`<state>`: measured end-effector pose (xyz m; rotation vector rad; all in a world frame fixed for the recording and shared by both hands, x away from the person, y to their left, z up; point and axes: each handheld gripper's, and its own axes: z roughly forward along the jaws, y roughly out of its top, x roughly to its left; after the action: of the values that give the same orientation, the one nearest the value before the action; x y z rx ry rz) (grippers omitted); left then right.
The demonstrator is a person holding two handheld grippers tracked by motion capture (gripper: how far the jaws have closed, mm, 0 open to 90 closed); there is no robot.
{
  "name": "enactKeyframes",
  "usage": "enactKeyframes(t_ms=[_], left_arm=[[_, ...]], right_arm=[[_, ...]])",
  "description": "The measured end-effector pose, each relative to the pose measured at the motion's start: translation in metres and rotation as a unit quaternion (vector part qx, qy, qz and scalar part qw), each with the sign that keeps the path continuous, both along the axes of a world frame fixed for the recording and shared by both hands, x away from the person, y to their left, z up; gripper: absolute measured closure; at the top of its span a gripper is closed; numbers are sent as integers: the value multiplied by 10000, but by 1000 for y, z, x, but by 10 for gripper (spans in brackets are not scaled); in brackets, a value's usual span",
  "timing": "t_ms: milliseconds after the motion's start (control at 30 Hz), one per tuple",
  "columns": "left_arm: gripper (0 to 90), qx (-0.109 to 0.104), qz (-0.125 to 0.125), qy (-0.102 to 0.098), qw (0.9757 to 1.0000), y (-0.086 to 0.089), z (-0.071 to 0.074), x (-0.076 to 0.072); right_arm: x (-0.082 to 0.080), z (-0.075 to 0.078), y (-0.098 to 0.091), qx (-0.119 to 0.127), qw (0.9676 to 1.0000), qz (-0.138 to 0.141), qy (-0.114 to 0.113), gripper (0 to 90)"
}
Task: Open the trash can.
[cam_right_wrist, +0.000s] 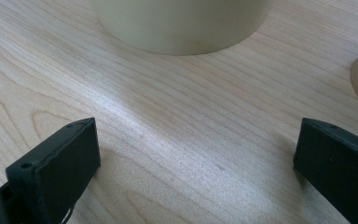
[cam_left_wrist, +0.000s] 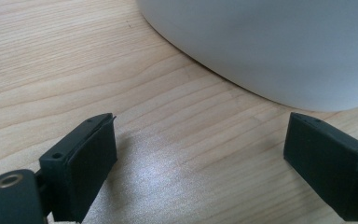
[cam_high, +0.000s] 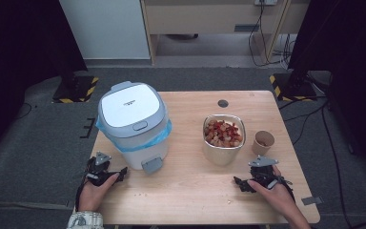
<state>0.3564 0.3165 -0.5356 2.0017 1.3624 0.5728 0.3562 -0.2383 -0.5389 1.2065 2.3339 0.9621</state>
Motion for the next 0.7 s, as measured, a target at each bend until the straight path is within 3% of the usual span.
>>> enactKeyframes(t_ms=[167, 267, 300, 367, 500, 533, 667, 700], left_arm=[[105, -4, 4, 35, 10000, -1, 1, -2], [222, -13, -29, 29, 10000, 1, 4, -5], [222, -44, -49, 27, 10000, 2, 5, -6], [320, -171, -72, 32, 9998, 4, 8, -6], [425, -180, -154, -179, 9996, 1, 20, -17], [499, -227, -229, -296, 9990, -2, 28, -25], [568, -304, -341, -374, 9983, -6, 36, -33], [577, -415, -466, -299, 9976, -9, 38, -34]], right_arm=[[-2, 0, 0, 6, 10000, -5, -7, 6], [-2, 0, 0, -3, 10000, 4, -10, 6], [-2, 0, 0, 5, 10000, -3, -1, 6], [-2, 0, -1, 6, 10000, 19, -8, 5], [-2, 0, -1, 8, 10000, 30, -5, 5], [-2, 0, -1, 9, 10000, 28, -4, 5], [-2, 0, -1, 12, 10000, 27, 5, 5], [-3, 0, -1, 11, 10000, 29, 3, 5]])
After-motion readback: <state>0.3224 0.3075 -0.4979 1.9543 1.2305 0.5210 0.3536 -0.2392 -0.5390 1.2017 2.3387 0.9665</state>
